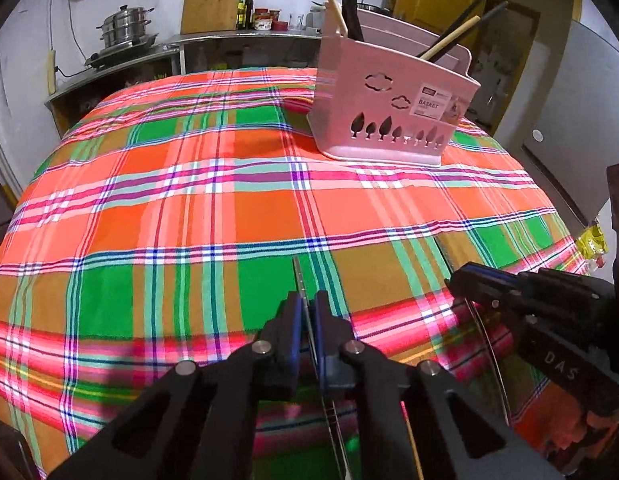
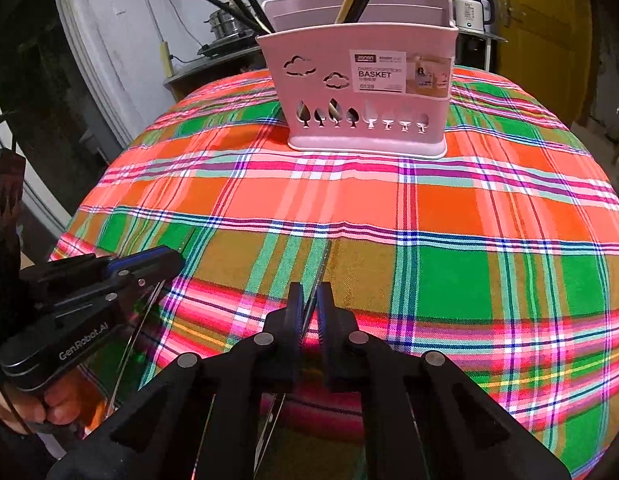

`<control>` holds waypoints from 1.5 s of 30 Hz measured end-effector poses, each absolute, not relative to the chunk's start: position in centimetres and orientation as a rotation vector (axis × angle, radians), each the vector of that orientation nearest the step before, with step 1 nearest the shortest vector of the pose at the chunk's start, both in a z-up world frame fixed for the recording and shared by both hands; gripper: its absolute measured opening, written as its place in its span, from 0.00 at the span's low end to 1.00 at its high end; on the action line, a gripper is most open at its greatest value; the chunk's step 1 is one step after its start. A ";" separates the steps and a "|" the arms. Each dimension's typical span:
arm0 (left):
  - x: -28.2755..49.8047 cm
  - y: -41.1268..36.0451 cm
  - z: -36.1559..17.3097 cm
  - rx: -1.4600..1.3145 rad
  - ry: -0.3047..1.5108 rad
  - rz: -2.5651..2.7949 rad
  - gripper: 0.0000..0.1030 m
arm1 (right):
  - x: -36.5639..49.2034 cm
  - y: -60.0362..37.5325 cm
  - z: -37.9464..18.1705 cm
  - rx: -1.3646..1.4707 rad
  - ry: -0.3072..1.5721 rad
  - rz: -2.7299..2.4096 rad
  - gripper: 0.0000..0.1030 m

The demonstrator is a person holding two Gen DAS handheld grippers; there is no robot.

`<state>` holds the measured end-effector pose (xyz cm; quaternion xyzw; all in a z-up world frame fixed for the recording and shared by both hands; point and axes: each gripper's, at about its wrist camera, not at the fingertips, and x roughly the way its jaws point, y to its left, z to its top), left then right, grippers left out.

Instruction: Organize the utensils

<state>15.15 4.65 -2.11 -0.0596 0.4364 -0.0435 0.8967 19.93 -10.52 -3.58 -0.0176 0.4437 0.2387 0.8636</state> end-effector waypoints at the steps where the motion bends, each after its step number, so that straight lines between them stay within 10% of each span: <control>1: 15.2 4.6 -2.1 -0.123 0.909 -0.091 0.07 | 20.0 -10.4 -3.6 -0.045 0.933 0.498 0.07; 45: 14.9 4.8 8.6 -0.094 0.691 -0.142 0.05 | 19.7 -12.9 6.0 0.014 0.687 0.527 0.00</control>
